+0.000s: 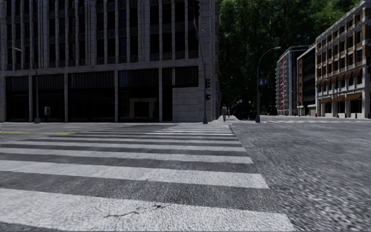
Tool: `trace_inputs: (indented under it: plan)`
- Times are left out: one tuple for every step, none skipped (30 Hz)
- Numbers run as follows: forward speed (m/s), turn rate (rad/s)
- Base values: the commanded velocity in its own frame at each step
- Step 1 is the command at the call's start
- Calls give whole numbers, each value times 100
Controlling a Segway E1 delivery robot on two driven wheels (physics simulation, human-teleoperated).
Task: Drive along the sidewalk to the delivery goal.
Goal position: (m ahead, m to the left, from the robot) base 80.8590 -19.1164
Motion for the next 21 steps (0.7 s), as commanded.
trace_inputs:
  plan:
    - [200,36]
    - [200,36]
    - [200,36]
    - [200,36]
    - [200,36]
    - [200,36]
    - [200,36]
    - [200,36]
    - [200,33]
    - [200,20]
    - [200,7]
    - [200,7]
    - [200,0]
    - [200,0]
    - [200,0]
    - [200,0]
    - [200,0]
    - [200,0]
    - [200,0]
    - [200,0]
    - [200,0]
